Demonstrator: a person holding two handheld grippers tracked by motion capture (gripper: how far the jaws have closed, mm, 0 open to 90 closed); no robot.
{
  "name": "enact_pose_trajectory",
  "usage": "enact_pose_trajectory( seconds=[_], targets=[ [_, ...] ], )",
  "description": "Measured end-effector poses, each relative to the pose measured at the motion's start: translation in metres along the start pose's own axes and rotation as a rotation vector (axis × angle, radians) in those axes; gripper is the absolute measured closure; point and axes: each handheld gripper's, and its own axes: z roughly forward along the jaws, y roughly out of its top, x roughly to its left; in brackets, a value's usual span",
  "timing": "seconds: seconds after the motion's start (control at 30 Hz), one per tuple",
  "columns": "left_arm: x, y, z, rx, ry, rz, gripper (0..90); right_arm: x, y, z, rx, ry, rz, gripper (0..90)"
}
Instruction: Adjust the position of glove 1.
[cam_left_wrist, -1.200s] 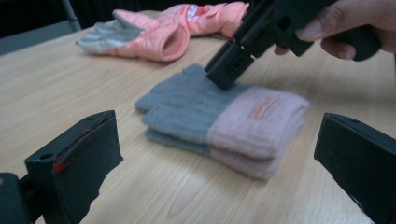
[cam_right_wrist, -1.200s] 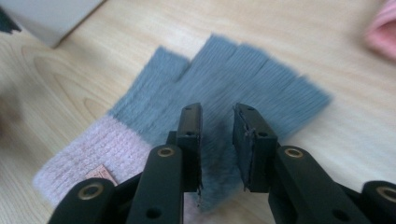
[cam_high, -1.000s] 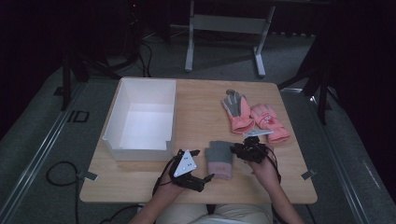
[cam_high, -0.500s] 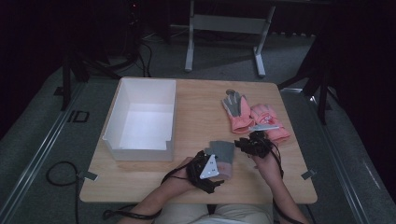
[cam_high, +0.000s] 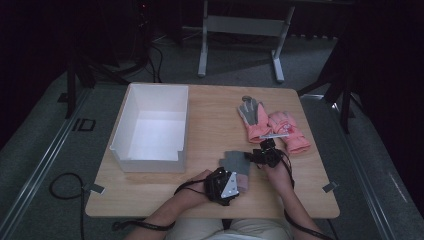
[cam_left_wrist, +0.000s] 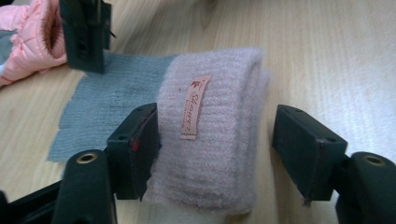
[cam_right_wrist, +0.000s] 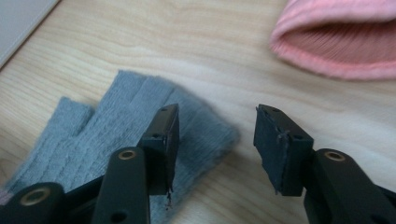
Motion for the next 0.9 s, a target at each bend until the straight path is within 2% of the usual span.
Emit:
enact_pose_trajectory(
  seconds=[0.1, 0.23, 0.33, 0.4, 0.47, 0.5, 0.57, 0.73, 0.8, 0.83, 0.9],
  targets=[
    [0.000, 0.000, 0.002, 0.006, 0.018, 0.004, 35.9, 0.001, -0.003, 0.004, 0.009, 0.001, 0.019, 47.7],
    [0.003, 0.001, 0.002, 0.022, 0.013, 0.025, 47.7, 0.002, -0.003, 0.006, 0.017, 0.006, 0.031, 46.6],
    [0.014, -0.002, -0.001, -0.006, -0.041, -0.025, 60.0, 0.003, -0.003, 0.006, 0.023, 0.040, 0.044, 50.4],
    [0.020, -0.004, -0.001, -0.014, -0.075, -0.032, 64.8, 0.006, -0.004, 0.008, 0.018, 0.068, 0.030, 50.0],
    [0.025, -0.005, 0.000, -0.020, -0.102, -0.038, 66.2, 0.009, -0.004, 0.010, 0.017, 0.076, 0.012, 51.3],
    [0.027, -0.005, 0.000, -0.022, -0.117, -0.043, 66.8, 0.010, -0.003, 0.010, 0.022, 0.089, 0.020, 55.6],
    [0.032, -0.007, 0.000, -0.030, -0.147, -0.054, 67.4, 0.009, -0.003, 0.013, 0.036, 0.163, 0.045, 59.7],
    [0.037, -0.009, 0.001, -0.044, -0.181, -0.072, 68.3, 0.010, 0.001, 0.022, 0.057, 0.273, 0.079, 62.5],
    [0.038, -0.009, 0.001, -0.041, -0.187, -0.078, 68.6, 0.012, 0.001, 0.024, 0.059, 0.285, 0.082, 62.8],
    [0.039, -0.009, 0.000, -0.037, -0.193, -0.082, 68.8, 0.019, 0.003, 0.027, 0.057, 0.278, 0.051, 62.8],
    [0.041, -0.010, 0.000, -0.037, -0.199, -0.089, 69.0, 0.023, 0.007, 0.031, 0.064, 0.284, 0.042, 62.7]
  ],
)
